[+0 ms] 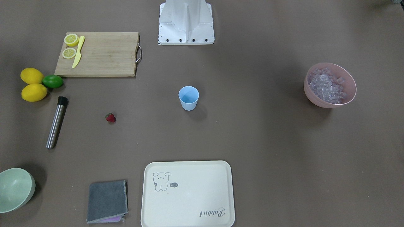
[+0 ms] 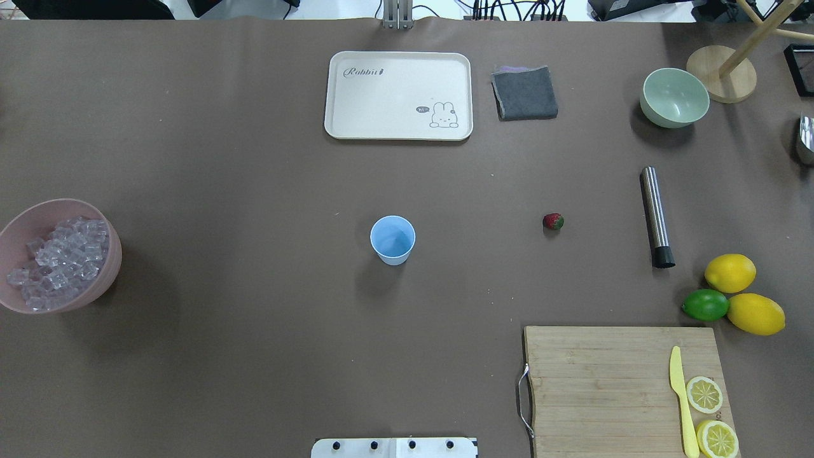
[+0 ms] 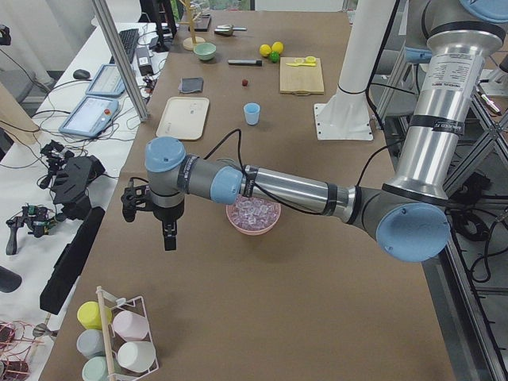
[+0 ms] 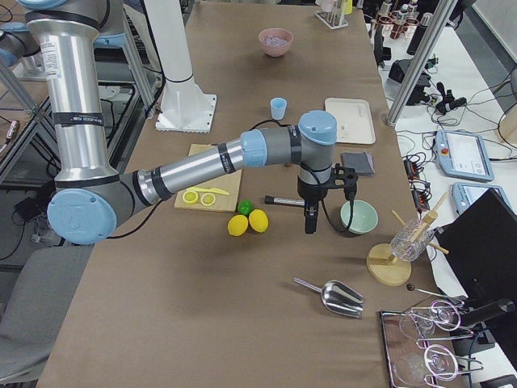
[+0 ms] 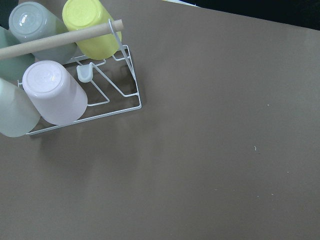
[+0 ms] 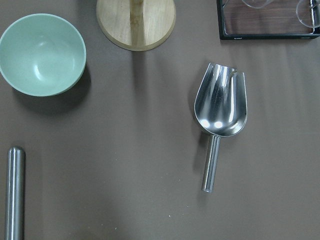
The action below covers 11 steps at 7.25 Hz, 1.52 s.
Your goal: Mash ice and strawberries in cup
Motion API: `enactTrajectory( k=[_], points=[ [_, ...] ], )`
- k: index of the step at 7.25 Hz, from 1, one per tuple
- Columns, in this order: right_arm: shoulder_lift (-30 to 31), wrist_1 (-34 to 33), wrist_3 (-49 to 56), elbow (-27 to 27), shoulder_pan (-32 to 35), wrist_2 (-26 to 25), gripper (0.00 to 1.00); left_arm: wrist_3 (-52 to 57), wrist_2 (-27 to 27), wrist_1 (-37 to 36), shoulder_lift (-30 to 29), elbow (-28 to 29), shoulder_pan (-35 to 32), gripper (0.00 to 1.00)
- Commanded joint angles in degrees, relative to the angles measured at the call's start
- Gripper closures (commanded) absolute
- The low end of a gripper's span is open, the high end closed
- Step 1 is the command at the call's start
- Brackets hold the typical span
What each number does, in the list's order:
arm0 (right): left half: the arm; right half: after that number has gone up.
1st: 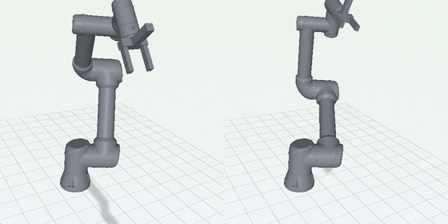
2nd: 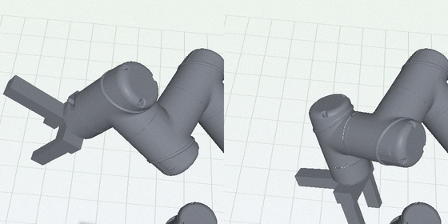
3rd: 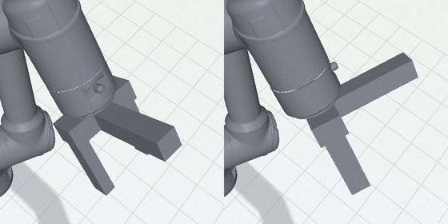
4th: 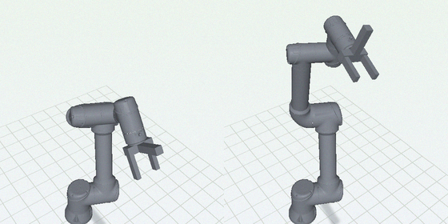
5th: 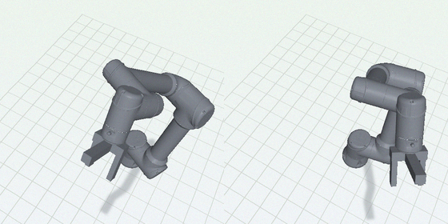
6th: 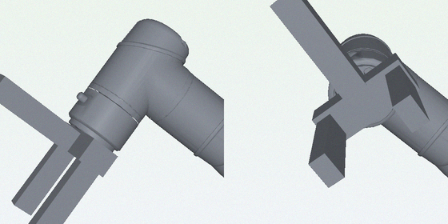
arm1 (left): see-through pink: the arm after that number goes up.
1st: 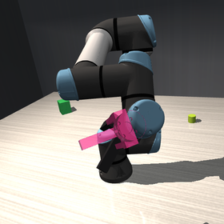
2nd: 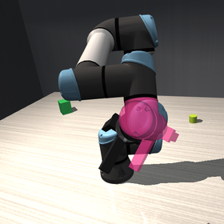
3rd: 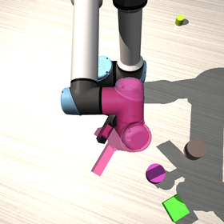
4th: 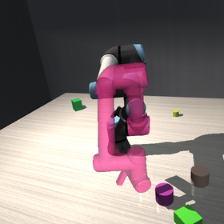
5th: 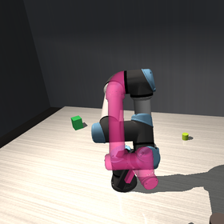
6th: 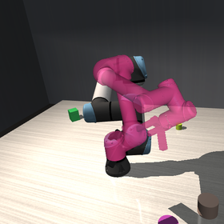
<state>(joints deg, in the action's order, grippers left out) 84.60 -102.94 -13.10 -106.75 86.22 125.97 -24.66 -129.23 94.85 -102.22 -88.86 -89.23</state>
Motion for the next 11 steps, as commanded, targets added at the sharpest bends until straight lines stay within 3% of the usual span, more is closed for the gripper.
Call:
enactTrajectory(
  k=[1, 9, 11],
  points=[
    [0.21, -0.07, 0.0, 0.22, 0.0, -0.02, 0.0, 0.14, 0.03, 0.6, -0.61, 0.18, 0.02, 0.02],
    [0.04, 0.02, -3.87, -0.13, 0.0, 0.33, 0.0, -0.48, -0.84, 4.29, -0.09, -5.43, 0.11, 0.02],
    [0.12, 0.02, -3.69, -0.21, 0.0, 0.42, 0.0, -0.39, -4.53, 4.38, 0.09, -5.71, 0.2, 0.02]
  ],
)
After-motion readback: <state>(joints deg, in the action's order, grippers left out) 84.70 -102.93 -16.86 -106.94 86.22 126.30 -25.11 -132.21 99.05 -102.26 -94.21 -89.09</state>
